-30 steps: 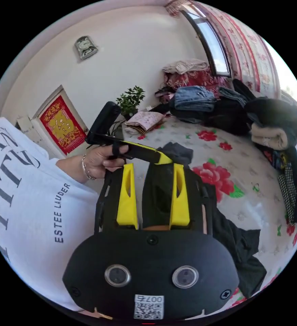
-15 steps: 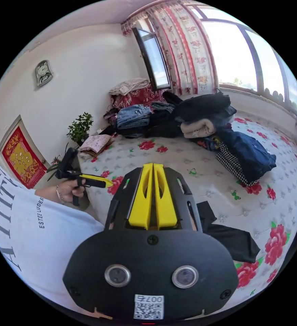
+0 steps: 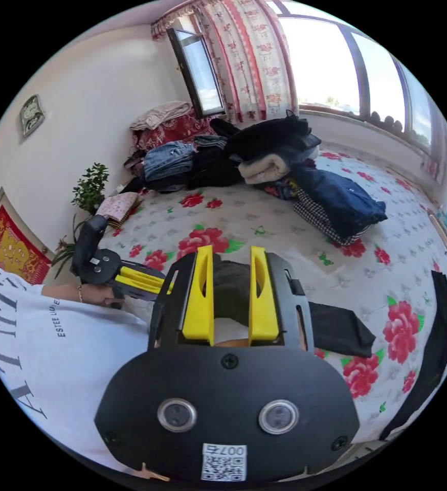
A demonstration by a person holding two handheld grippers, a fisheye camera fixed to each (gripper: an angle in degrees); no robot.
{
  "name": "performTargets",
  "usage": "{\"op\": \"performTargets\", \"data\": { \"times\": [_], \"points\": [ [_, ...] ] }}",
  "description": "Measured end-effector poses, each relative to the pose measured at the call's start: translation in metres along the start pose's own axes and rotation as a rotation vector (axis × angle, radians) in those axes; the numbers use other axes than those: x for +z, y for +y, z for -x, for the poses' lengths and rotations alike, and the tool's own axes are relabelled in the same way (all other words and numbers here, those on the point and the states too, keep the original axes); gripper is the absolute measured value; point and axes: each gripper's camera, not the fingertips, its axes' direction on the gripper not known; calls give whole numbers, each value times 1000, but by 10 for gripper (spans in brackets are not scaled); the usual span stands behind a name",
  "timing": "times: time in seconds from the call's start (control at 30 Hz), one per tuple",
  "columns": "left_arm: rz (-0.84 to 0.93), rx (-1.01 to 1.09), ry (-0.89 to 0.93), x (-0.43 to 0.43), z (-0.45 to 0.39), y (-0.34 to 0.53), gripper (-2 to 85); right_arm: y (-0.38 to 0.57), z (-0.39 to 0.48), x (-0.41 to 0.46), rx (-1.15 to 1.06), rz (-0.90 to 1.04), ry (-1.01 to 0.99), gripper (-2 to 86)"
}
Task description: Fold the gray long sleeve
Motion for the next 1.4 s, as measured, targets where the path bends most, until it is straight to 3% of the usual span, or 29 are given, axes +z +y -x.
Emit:
{"op": "performTargets", "data": {
  "times": [0.07,0.17,0.3,0.4,0.53,0.67,0.73,0.8,0.87,1.2,1.33,1.4],
  "points": [
    [20,91,15,9,-22,-8,5,-6,4,30,4,84,-87,103],
    [40,167,101,23,-40,-17,-5,-3,9,88,6,299,-51,101],
    [46,85,127,33,-30,-13,-2,21,0,128,30,453,30,50],
    [6,-29,81,31,-12,-6,20,28,-13,96,50,333,-14,18],
    [-32,-80,63,35,-1,-15,66,31,-48,5,173,15,-127,4],
    [90,-9,102,85,-8,-51,124,43,-71,-64,242,-181,-183,0],
    [197,-6,101,117,-7,-62,119,48,-73,-89,251,-244,-170,-1],
    [196,-52,3,125,0,-69,51,51,-71,-113,250,-290,-151,-1],
    [201,-93,52,117,9,-75,28,52,-64,-146,218,-323,-93,-2],
    [-333,-278,102,-58,46,-35,7,35,-7,-270,13,-520,111,-1],
    [-351,-350,-4,-69,41,-18,47,28,28,-291,-61,-613,112,-1],
    [-298,-366,85,-43,29,-19,79,20,38,-285,-71,-582,131,-1]
  ]
}}
